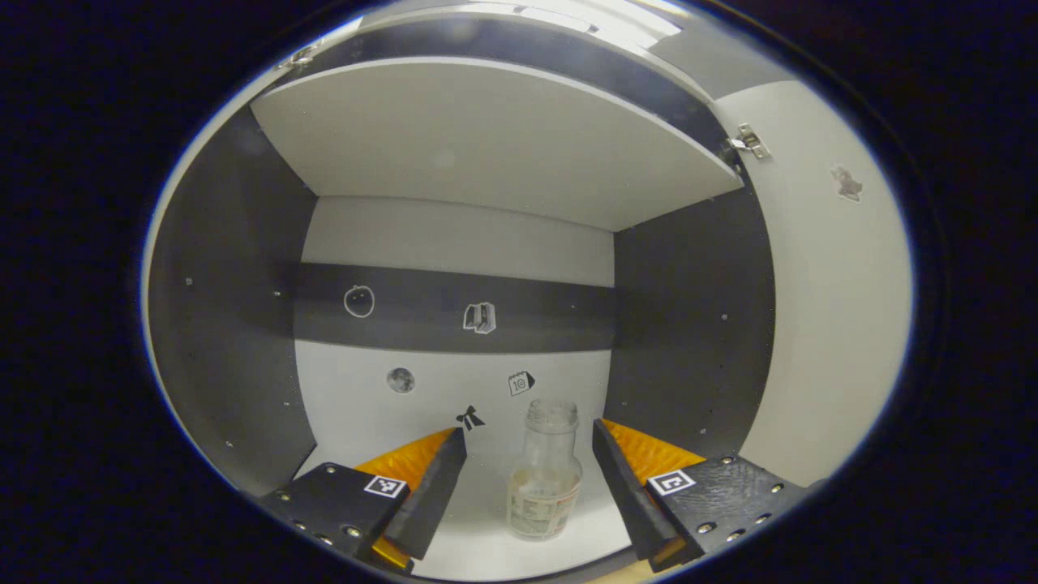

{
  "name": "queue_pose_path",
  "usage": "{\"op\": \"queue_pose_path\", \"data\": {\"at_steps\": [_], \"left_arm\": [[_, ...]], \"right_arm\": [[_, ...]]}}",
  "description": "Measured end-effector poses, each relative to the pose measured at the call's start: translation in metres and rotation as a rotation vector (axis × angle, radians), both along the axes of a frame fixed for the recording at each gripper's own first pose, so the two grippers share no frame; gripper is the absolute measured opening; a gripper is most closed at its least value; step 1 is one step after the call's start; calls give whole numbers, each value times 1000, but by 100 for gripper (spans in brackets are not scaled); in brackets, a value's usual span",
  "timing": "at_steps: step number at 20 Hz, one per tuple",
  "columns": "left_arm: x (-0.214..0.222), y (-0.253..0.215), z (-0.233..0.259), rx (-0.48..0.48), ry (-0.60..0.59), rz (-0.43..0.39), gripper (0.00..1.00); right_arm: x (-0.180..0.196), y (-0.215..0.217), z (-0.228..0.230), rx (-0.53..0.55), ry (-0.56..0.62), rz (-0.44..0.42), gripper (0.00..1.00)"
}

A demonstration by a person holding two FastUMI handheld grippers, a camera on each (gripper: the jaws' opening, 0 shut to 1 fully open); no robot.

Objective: Grasp the bottle in the cabinet with the left hand and place it on the coaster, then close the right door with the right hand and the left door with the left hand.

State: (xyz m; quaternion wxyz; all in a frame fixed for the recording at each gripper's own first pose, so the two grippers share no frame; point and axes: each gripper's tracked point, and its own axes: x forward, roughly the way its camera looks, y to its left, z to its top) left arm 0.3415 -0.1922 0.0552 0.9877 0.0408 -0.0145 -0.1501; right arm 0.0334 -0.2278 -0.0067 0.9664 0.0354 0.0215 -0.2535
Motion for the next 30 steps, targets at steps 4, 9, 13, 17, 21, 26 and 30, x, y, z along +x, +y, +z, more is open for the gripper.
{"op": "queue_pose_path", "data": {"at_steps": [4, 9, 13, 17, 21, 26, 30], "left_arm": [[12, -11, -3, 28, -14, -5, 92], [30, -20, -10, 33, -12, -16, 92], [42, -28, -20, 29, 9, -33, 96], [54, -32, -32, 30, 36, -36, 92], [60, -30, -32, 13, 33, -24, 70], [56, -22, -24, 26, 8, 9, 43], [40, -20, -17, 3, 16, -4, 43]], "right_arm": [[3, -9, -2, -1, 17, -15, 98], [-1, -23, -2, -4, 23, -50, 98], [3, -35, -2, 14, 9, -78, 98], [8, -43, 2, 21, -9, -89, 98], [14, -44, 0, 17, -9, -78, 98], [17, -46, 1, 21, -16, -71, 98], [22, -41, 0, 45, -20, -46, 98]]}}
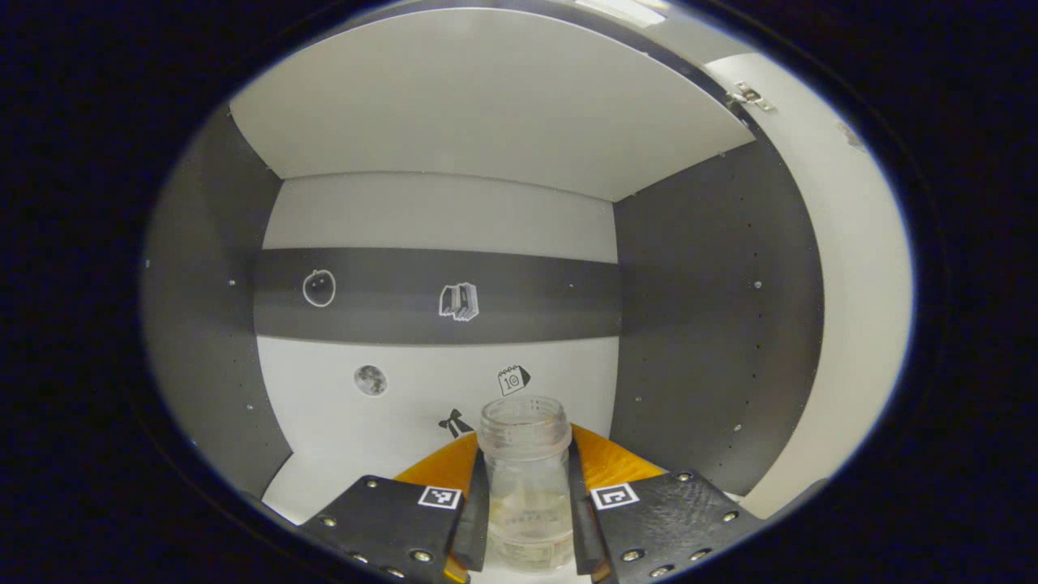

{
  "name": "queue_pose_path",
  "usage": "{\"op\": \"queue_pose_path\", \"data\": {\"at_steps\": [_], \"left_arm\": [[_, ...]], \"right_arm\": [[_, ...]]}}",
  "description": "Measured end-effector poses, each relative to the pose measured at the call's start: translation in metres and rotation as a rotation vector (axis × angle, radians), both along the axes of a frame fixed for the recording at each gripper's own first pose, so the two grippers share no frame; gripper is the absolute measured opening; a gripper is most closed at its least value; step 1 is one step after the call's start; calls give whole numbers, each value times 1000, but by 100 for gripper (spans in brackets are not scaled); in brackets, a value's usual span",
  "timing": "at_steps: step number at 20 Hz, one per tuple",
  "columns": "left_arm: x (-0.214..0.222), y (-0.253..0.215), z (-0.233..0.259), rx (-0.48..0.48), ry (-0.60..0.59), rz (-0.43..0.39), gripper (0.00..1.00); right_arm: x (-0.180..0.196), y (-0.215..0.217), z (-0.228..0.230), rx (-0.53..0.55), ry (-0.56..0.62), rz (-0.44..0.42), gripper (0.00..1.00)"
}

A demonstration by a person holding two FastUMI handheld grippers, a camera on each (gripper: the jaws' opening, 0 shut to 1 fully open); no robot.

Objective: Grasp the bottle in the cabinet with the left hand and place it on the coaster, then close the right door with the right hand and the left door with the left hand.

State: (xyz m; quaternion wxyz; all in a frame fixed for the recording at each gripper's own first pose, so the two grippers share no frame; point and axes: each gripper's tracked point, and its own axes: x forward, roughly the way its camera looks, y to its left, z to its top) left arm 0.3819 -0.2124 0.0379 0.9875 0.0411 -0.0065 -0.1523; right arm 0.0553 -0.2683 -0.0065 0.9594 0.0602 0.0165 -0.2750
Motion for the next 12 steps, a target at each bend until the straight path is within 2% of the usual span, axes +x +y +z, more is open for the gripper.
{"op": "queue_pose_path", "data": {"at_steps": [1, 2, 3, 4, 5, 6, 7, 8, 9, 11, 12], "left_arm": [[-7, 3, 4, -8, -5, 0, 49], [-13, 6, 10, -14, -9, -5, 36], [-19, 8, 16, -21, -15, -9, 36], [-26, 12, 22, -25, -22, -11, 43], [-33, 16, 28, -27, -28, -13, 43], [-41, 19, 32, -26, -35, -15, 49], [-49, 22, 38, -26, -44, -19, 36], [-58, 23, 44, -28, -49, -24, 36], [-66, 24, 48, -27, -52, -31, 43], [-82, 28, 54, -5, -64, -36, 42], [-89, 28, 56, 1, -67, -44, 49]], "right_arm": [[1, 4, -1, 9, -1, 10, 98], [1, 6, 0, 14, -6, 18, 98], [2, 8, 0, 14, -10, 24, 98], [2, 11, 0, 15, -11, 30, 98], [0, 13, 0, 17, -12, 36, 98], [-1, 15, -1, 22, -12, 41, 98], [-2, 18, -1, 26, -13, 47, 98], [-3, 18, 0, 26, -15, 49, 98], [-5, 19, -1, 25, -18, 48, 98], [-9, 22, 1, 18, -24, 47, 98], [-10, 24, 2, 16, -26, 50, 98]]}}
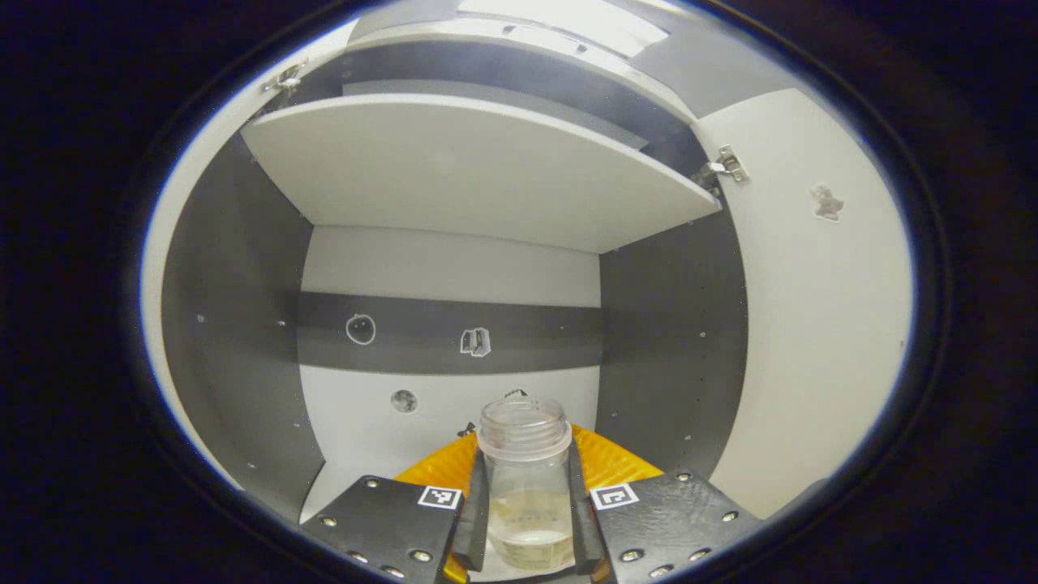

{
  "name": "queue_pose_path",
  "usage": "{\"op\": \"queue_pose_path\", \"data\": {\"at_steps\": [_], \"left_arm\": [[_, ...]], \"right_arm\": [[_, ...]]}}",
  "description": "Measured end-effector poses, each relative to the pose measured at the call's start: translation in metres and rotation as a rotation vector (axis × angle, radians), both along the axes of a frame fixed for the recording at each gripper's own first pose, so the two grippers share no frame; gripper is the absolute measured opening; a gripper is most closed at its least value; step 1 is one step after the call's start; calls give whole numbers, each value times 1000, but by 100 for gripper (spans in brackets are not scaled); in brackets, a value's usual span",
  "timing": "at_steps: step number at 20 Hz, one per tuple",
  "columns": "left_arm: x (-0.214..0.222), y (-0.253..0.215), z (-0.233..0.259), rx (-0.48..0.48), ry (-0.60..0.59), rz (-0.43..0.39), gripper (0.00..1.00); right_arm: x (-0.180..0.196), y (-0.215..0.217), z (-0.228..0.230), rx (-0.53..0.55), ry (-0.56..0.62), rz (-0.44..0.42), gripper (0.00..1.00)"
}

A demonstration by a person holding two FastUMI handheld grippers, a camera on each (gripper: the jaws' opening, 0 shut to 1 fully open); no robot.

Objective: Grasp the bottle in the cabinet with the left hand and place it on the coaster, then close the right door with the right hand and the left door with the left hand.

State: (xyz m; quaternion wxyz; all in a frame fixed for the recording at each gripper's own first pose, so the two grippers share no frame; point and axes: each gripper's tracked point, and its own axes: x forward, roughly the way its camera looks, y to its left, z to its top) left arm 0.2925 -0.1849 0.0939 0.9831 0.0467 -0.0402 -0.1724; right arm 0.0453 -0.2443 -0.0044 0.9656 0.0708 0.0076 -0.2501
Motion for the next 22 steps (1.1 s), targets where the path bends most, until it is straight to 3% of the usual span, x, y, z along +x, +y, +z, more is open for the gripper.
{"op": "queue_pose_path", "data": {"at_steps": [1, 2, 8, 9, 10, 11, 12, 13, 17, 22], "left_arm": [[-6, -2, 0, -2, 1, -11, 49], [-12, -2, 0, -5, 5, -25, 36], [-54, 3, -17, -24, 29, -106, 36], [-60, 5, -21, -21, 32, -114, 49], [-66, 5, -26, -16, 36, -121, 49], [-72, 4, -33, -13, 46, -125, 36], [-78, 3, -41, -13, 59, -133, 36], [-84, 1, -50, -11, 72, -142, 43], [-110, -4, -85, -14, 105, -186, 40], [-143, -12, -130, -3, 107, -229, 43]], "right_arm": [[-3, 2, 0, -3, -2, 3, 98], [-6, 6, 1, -7, -3, 9, 98], [-19, 23, 4, -30, -5, 32, 98], [-21, 26, 6, -32, -8, 26, 98], [-24, 25, 6, -30, -14, 17, 98], [-27, 24, 8, -23, -24, 7, 98], [-30, 26, 11, -13, -36, -2, 98], [-33, 29, 13, 0, -46, -8, 98], [-42, 39, 17, 20, -62, 2, 97], [-61, 51, 15, -2, -48, 16, 98]]}}
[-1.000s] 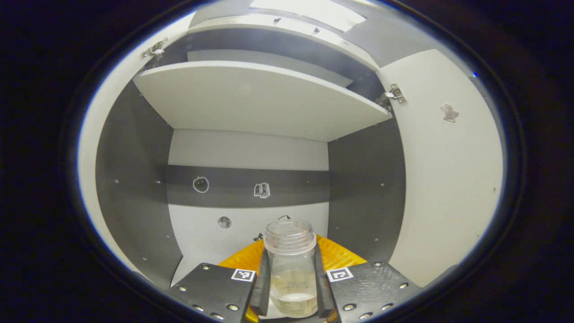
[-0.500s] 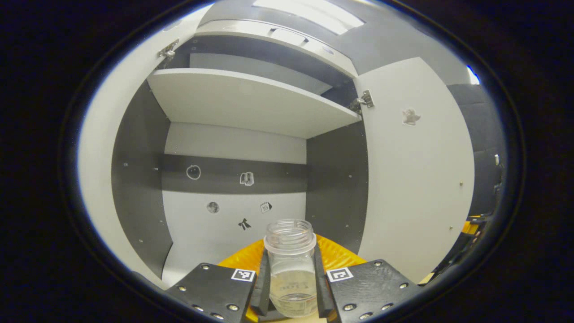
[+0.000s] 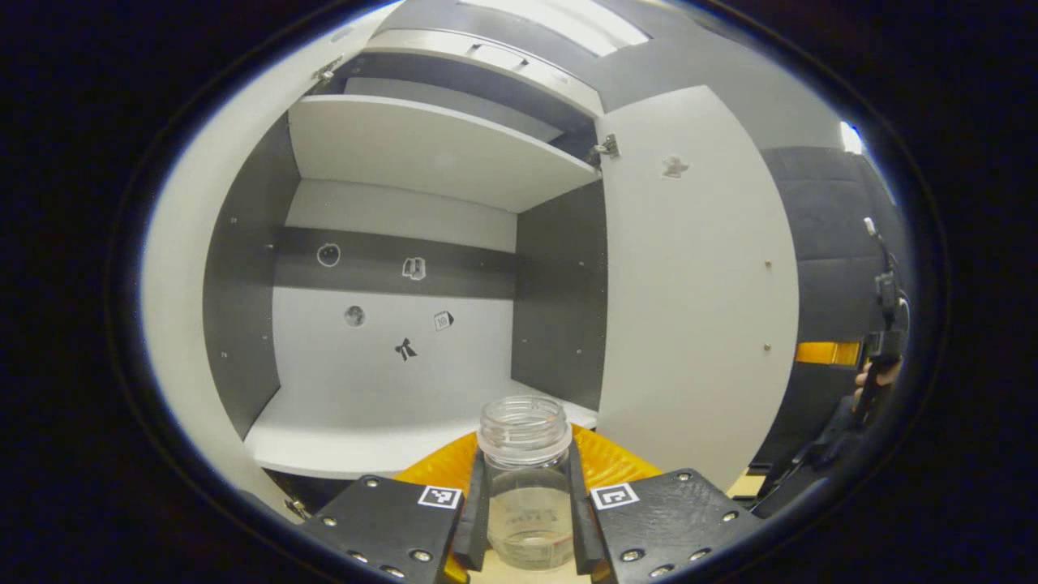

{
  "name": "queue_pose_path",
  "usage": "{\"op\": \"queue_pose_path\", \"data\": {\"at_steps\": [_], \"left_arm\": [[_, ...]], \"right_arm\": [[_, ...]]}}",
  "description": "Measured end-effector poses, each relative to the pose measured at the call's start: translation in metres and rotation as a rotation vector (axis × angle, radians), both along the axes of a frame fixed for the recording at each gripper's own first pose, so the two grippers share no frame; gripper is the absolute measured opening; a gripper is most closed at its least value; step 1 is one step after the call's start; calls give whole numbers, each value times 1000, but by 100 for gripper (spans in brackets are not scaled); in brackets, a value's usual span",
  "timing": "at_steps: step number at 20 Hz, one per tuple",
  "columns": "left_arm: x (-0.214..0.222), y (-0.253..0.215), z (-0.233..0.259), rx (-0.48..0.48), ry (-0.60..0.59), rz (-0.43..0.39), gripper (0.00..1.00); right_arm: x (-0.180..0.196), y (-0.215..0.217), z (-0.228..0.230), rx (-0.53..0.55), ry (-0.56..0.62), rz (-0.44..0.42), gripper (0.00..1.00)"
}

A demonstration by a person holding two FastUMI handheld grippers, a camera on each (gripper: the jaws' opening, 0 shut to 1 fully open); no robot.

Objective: Grasp the bottle in the cabinet with the left hand and place it on the coaster, then close the right door with the right hand and the left door with the left hand.

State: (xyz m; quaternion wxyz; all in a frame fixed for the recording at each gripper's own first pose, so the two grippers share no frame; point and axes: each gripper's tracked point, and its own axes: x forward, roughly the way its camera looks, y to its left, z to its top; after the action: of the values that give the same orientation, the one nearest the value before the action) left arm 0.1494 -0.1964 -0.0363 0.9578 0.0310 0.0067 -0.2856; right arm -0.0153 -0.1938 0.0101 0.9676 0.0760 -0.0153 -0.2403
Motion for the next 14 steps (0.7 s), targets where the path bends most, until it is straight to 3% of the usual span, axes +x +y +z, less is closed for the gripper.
{"op": "queue_pose_path", "data": {"at_steps": [3, 4, 9, 10, 14], "left_arm": [[-14, -5, -32, 5, -2, -14, 47], [-18, -7, -48, 9, 14, -16, 43], [-33, -18, -119, 4, 116, -31, 43], [-36, -19, -138, 7, 148, -35, 43], [-42, -22, -199, 19, 245, -14, 43]], "right_arm": [[-10, 6, -3, -3, 8, 15, 97], [-14, 8, -2, -3, 9, 19, 97], [-42, 6, -2, -34, 24, 3, 98], [-47, 4, -4, -39, 33, -6, 92], [-59, 1, -8, -36, 62, -23, 92]]}}
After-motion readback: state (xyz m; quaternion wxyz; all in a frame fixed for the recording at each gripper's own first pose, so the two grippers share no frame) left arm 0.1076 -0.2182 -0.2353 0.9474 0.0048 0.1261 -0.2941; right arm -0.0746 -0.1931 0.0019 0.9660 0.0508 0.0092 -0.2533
